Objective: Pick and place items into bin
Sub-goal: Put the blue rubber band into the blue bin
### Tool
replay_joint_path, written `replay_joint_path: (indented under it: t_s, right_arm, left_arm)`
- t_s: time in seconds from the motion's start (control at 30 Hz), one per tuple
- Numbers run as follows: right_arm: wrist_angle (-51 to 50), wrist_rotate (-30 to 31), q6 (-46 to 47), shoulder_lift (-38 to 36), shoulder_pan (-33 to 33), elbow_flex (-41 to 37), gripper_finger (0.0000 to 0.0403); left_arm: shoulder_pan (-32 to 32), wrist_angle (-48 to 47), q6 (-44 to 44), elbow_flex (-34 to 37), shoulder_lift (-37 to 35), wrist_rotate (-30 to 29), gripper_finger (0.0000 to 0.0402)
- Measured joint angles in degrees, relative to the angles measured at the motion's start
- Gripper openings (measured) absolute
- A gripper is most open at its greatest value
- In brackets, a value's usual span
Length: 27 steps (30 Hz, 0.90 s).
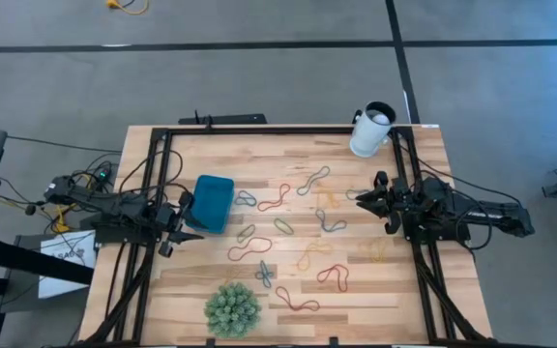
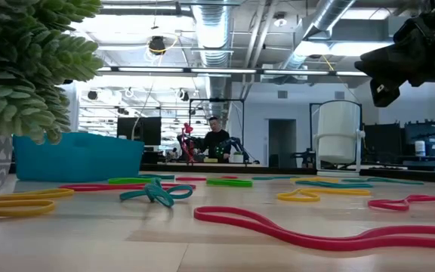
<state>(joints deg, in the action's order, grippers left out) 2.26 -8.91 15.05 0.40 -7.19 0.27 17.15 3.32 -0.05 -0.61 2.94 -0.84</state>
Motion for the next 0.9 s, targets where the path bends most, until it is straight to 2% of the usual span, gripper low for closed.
replay_joint_path:
  t_s: [0.3,0.4,0.6,0.9]
  right_arm:
    - [-0.02,0.01,0.0,0.0,0.0,-0.01,0.0077]
    - [-0.01,0.01,0.0,0.01,-0.02,-0.01,0.0077]
    - [-0.01,0.01,0.0,0.01,-0.01,0.0,0.0077]
    - [0.0,0.0,0.0,0.02,0.0,0.0,0.0077]
  left_arm:
    - [0.02,-1.54,-4.68,-0.08,0.06,0.04,0.0121]
    - [0.02,0.7,-3.24,-0.09,0.06,-4.4,0.0121]
    - [0.0,6.92,-0.05,-1.77,0.0,-17.04,0.0121]
    - [0.0,6.44,3.83,-6.35,0.06,-22.36,0.0121]
